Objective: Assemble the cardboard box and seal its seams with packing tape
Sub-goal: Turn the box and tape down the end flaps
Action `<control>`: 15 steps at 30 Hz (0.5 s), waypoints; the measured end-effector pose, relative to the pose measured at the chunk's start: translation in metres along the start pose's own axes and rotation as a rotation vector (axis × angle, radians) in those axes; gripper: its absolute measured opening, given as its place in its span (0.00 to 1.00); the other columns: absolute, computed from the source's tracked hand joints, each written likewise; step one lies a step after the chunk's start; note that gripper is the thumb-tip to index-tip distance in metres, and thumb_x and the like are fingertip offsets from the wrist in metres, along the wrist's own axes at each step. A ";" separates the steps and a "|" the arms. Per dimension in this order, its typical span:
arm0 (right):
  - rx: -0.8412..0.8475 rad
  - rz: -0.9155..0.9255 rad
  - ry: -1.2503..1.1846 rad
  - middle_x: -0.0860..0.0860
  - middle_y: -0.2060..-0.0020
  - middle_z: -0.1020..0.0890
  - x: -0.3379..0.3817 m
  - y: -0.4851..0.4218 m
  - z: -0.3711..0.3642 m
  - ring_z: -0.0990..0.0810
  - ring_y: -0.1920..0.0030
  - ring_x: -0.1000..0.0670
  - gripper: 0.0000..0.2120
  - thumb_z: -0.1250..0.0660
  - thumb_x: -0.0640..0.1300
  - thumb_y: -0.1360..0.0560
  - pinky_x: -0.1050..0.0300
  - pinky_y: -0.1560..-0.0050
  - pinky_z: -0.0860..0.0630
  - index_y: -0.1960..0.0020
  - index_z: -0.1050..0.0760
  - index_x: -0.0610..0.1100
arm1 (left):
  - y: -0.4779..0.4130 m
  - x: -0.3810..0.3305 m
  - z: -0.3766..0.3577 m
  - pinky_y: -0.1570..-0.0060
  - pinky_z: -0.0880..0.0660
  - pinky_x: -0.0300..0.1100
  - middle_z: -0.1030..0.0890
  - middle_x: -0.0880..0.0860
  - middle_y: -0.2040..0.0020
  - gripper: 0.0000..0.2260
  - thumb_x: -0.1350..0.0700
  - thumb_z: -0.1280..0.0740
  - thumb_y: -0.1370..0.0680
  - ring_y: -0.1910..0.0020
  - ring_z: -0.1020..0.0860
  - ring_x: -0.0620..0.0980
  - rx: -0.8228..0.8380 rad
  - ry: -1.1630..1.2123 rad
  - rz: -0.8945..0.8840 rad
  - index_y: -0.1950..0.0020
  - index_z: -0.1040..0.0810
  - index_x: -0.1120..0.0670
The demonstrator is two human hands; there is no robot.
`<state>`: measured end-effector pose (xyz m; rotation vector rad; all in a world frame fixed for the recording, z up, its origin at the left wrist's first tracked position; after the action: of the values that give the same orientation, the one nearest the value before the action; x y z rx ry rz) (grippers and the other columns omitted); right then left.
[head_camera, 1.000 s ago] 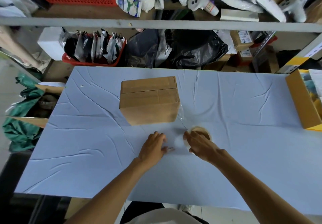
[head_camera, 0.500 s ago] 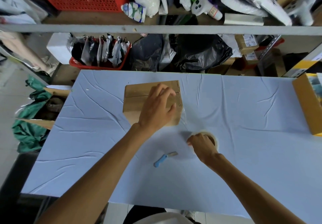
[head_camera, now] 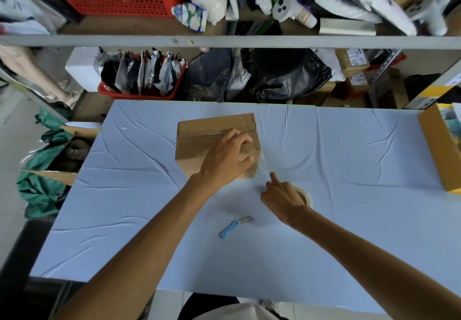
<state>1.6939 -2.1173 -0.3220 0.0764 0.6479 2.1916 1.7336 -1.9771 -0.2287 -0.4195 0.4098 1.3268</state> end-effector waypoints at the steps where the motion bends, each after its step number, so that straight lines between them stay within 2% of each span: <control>1: -0.006 0.047 0.036 0.41 0.37 0.29 0.003 -0.001 0.002 0.38 0.30 0.37 0.13 0.34 0.33 0.26 0.49 0.47 0.27 0.42 0.24 0.40 | 0.000 0.000 0.000 0.53 0.29 0.40 0.25 0.49 0.44 0.13 0.53 0.31 0.26 0.48 0.25 0.49 -0.004 0.002 -0.002 0.43 0.24 0.53; 2: -0.007 0.086 0.062 0.41 0.36 0.30 0.005 -0.003 0.004 0.35 0.32 0.37 0.14 0.33 0.32 0.27 0.49 0.49 0.27 0.42 0.24 0.40 | -0.001 0.001 0.000 0.54 0.29 0.40 0.25 0.49 0.45 0.13 0.53 0.31 0.26 0.49 0.25 0.49 -0.007 0.001 -0.003 0.43 0.24 0.53; 5: -0.004 0.174 0.065 0.43 0.44 0.21 0.004 -0.009 0.013 0.22 0.45 0.41 0.11 0.31 0.35 0.27 0.53 0.55 0.31 0.45 0.25 0.40 | -0.002 0.001 -0.001 0.55 0.31 0.37 0.25 0.49 0.45 0.13 0.53 0.31 0.26 0.51 0.25 0.48 -0.003 0.004 -0.003 0.43 0.25 0.53; 8: -0.039 0.120 -0.080 0.43 0.47 0.19 -0.006 -0.015 0.023 0.20 0.47 0.41 0.12 0.29 0.42 0.28 0.53 0.54 0.29 0.47 0.24 0.39 | -0.002 0.003 -0.001 0.56 0.34 0.35 0.24 0.49 0.45 0.12 0.54 0.31 0.26 0.51 0.25 0.47 -0.003 0.011 0.006 0.44 0.24 0.53; 12: -0.102 -0.150 -0.496 0.50 0.51 0.20 -0.037 -0.008 0.022 0.21 0.49 0.45 0.13 0.27 0.46 0.34 0.55 0.53 0.28 0.52 0.25 0.47 | -0.002 0.005 0.001 0.58 0.37 0.33 0.24 0.48 0.46 0.12 0.55 0.30 0.27 0.55 0.28 0.43 -0.016 0.015 0.002 0.45 0.24 0.52; 15: -0.148 -0.218 -0.886 0.53 0.57 0.19 -0.062 0.005 0.018 0.19 0.54 0.48 0.16 0.28 0.40 0.36 0.54 0.52 0.22 0.50 0.25 0.49 | -0.004 0.003 -0.001 0.58 0.36 0.34 0.24 0.48 0.45 0.13 0.54 0.30 0.27 0.55 0.30 0.42 -0.018 0.006 0.008 0.44 0.24 0.53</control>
<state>1.7355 -2.1582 -0.2936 0.8035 -0.0130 1.7390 1.7378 -1.9759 -0.2308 -0.4373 0.4054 1.3380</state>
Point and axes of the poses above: each hand's wrist, its own y-axis away from the middle knuckle, its own z-axis out of the back of the hand, x = y × z, the point moved 4 cm from there along -y, towards the middle knuckle
